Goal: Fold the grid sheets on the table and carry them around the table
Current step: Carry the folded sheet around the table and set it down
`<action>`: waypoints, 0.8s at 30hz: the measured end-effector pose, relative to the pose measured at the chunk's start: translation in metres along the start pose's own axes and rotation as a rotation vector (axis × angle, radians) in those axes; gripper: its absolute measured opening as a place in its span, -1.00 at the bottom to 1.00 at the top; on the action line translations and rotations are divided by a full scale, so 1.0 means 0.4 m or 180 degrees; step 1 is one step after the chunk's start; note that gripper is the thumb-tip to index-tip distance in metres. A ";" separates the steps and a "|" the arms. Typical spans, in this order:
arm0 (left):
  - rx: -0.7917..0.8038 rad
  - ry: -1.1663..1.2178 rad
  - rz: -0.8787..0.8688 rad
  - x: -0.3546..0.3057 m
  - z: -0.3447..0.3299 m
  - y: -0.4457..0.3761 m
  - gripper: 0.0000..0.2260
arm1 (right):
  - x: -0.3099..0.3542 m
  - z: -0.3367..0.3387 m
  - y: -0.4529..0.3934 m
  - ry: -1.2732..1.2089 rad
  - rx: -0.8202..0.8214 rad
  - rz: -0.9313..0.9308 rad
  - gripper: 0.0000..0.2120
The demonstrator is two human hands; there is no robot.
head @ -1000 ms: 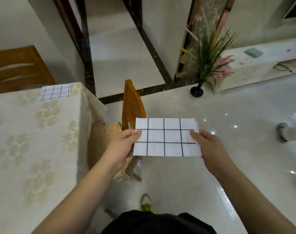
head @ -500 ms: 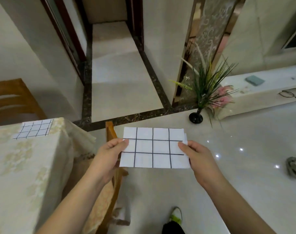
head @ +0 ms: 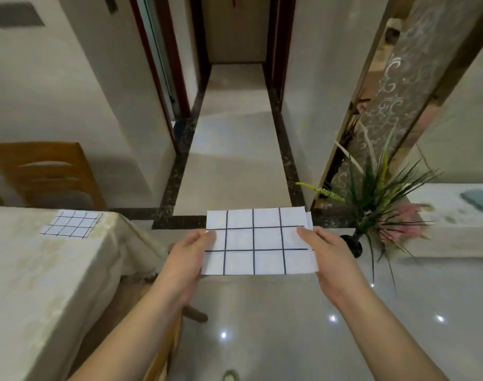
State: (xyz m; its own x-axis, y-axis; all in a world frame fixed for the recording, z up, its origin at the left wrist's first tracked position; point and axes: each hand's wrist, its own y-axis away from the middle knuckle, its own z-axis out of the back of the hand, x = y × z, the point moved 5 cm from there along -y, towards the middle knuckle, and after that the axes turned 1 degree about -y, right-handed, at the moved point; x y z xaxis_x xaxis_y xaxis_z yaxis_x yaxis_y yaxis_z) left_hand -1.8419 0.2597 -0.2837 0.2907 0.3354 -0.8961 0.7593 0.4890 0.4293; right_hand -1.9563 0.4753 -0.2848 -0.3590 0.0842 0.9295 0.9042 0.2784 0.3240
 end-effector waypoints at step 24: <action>-0.0579 0.0179 -0.0137 -0.256 0.188 -0.522 -0.88 | 0.126 -0.394 -0.598 0.0791 0.0587 -0.0195 -0.89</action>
State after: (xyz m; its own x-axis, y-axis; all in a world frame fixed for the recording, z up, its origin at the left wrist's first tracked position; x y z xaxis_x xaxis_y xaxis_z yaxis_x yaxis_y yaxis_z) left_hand -1.9865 0.0625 -0.2899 0.2234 0.3528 -0.9086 0.6512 0.6397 0.4085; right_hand -2.1541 0.2620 -0.2877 -0.3235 -0.1680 0.9312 0.8172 0.4465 0.3644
